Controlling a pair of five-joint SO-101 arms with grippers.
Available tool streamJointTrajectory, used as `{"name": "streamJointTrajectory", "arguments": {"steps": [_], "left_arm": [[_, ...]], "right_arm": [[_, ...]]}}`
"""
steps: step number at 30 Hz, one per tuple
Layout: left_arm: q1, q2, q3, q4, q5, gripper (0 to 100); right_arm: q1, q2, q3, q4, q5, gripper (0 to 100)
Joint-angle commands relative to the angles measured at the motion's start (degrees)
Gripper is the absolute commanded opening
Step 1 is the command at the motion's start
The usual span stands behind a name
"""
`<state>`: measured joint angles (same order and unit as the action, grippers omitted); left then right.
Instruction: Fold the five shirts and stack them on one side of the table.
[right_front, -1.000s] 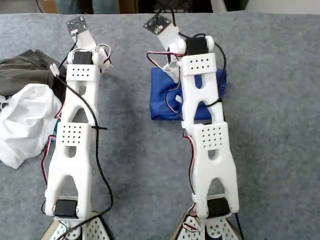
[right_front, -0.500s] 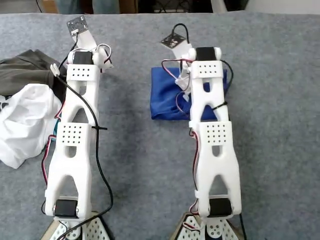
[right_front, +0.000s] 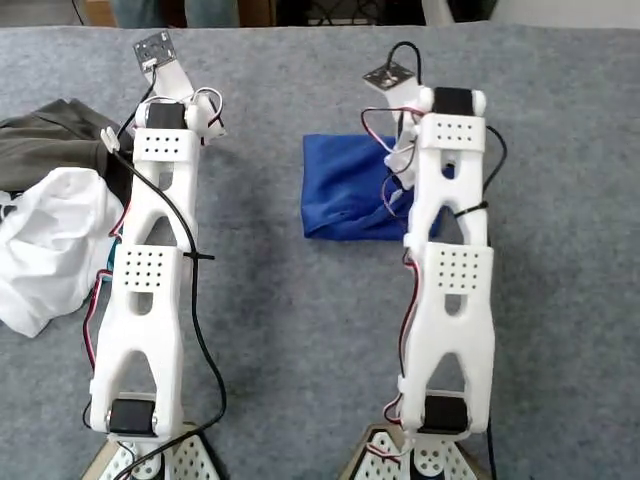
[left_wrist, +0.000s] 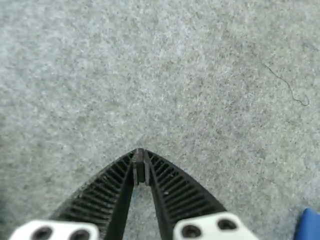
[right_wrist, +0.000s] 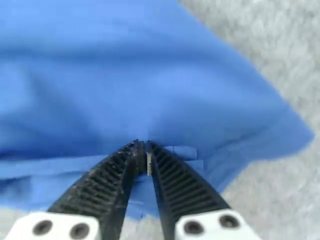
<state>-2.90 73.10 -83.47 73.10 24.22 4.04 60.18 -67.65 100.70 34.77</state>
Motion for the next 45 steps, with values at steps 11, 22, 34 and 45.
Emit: {"name": "streamJointTrajectory", "arguments": {"steps": [11,22,34,45], "left_arm": [[-0.13,-1.23,-2.68,-0.88,0.35,3],[1.98,-1.67,-3.21,0.53,0.09,3],[19.65,-4.13,-12.09,8.44,-5.98,3],[25.19,1.49,-5.67,-6.86,-5.98,3]], "right_arm": [[8.35,-33.45,47.25,-1.32,-3.78,1.4],[17.49,-42.77,53.23,-8.7,-5.71,1.4],[22.15,-43.38,45.32,-4.22,-16.0,1.5],[24.62,-43.65,54.73,-4.57,-16.26,1.5]]}}
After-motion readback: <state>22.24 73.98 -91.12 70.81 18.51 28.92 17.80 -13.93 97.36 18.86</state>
